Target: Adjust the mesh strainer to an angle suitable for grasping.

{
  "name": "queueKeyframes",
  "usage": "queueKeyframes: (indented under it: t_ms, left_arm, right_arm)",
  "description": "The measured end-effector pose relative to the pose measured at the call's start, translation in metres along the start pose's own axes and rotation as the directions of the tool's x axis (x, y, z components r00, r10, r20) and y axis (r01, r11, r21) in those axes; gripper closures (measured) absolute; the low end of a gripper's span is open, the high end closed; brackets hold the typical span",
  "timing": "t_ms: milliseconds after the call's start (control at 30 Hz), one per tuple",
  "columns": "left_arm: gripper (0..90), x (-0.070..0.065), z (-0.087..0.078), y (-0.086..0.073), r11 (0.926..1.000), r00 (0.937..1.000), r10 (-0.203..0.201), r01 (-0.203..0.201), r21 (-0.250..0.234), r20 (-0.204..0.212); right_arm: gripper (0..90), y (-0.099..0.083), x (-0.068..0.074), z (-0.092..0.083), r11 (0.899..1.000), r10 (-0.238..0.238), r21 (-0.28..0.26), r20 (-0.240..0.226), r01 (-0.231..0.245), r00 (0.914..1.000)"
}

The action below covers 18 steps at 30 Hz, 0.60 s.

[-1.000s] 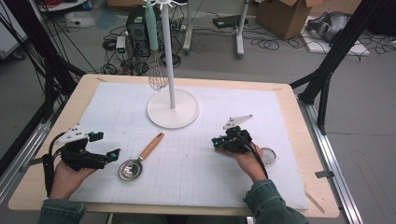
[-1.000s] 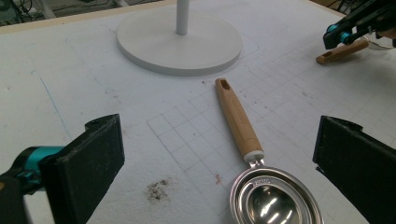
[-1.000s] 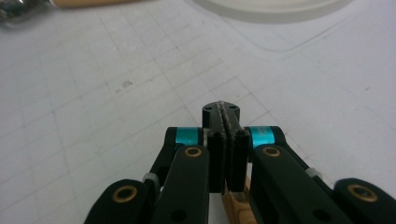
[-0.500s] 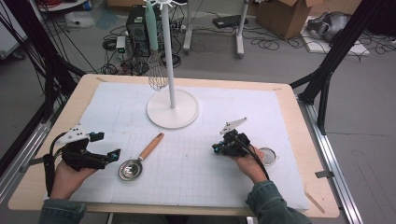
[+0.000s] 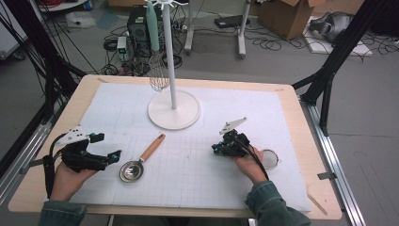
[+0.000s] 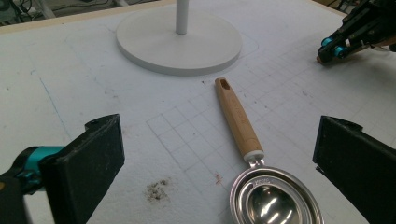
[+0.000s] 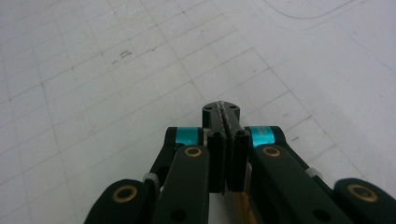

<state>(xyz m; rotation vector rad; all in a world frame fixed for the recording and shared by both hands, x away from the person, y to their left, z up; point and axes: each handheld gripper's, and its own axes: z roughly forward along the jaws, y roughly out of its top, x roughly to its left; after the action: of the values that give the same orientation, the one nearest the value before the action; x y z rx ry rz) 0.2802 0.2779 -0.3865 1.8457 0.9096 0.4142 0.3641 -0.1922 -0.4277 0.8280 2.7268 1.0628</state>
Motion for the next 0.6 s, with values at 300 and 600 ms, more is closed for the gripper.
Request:
queueKeyframes:
  t_ms: [300,600]
  left_arm:
    - [2.5,-0.001,0.0,0.0,1.0,1.0,0.001,-0.001,-0.001,0.002]
    - [2.5,-0.001,0.001,0.0,1.0,1.0,0.003,-0.003,0.005,0.002]
  right_arm:
    - [89.7,-0.011,0.0,-0.006,1.0,-0.003,0.028,0.006,0.003,1.0]
    - [89.7,-0.009,-0.003,-0.001,1.0,0.004,0.023,0.02,-0.005,0.9998]
